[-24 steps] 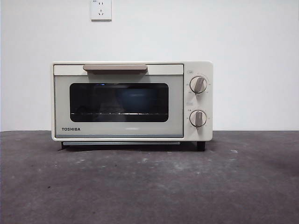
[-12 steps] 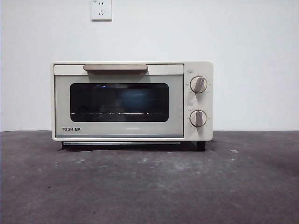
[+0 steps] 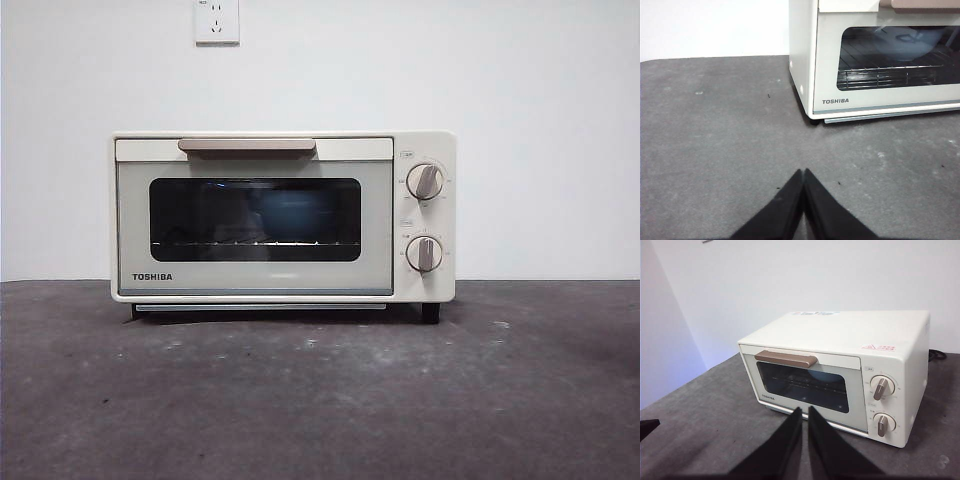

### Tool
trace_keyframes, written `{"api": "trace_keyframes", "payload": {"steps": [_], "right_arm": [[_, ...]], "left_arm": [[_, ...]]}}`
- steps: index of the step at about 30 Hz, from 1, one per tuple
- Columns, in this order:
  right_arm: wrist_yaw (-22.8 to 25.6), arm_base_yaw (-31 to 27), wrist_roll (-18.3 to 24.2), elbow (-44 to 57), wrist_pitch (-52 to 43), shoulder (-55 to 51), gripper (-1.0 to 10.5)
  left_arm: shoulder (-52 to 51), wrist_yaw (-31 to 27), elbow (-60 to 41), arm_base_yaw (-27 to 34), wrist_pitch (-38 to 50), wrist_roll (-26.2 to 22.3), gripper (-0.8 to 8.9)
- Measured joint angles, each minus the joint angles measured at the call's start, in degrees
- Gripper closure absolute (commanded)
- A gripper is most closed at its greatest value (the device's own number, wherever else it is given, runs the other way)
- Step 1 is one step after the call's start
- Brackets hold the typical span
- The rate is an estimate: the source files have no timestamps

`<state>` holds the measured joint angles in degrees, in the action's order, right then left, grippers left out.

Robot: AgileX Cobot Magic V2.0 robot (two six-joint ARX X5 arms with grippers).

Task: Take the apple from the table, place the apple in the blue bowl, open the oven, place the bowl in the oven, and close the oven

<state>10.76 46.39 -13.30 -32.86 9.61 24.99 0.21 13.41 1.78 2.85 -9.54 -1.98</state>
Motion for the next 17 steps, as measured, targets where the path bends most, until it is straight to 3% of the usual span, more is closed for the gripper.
{"api": "trace_keyframes", "payload": {"steps": [11,14,17], "right_arm": [[1.0,-0.5,1.4,0.0,0.2,-0.3,9.4],[0.7,-4.5,4.3,0.0,0.9,-1.5,9.4],[-5.3,-11.4,5.8,0.9,0.8,-3.1,9.4]], "left_arm": [[0.0,0.0,0.0,0.0,0.0,0.0,8.06],[0.0,0.0,0.0,0.0,0.0,0.0,8.06],[0.0,0.0,0.0,0.0,0.0,0.0,8.06]]}}
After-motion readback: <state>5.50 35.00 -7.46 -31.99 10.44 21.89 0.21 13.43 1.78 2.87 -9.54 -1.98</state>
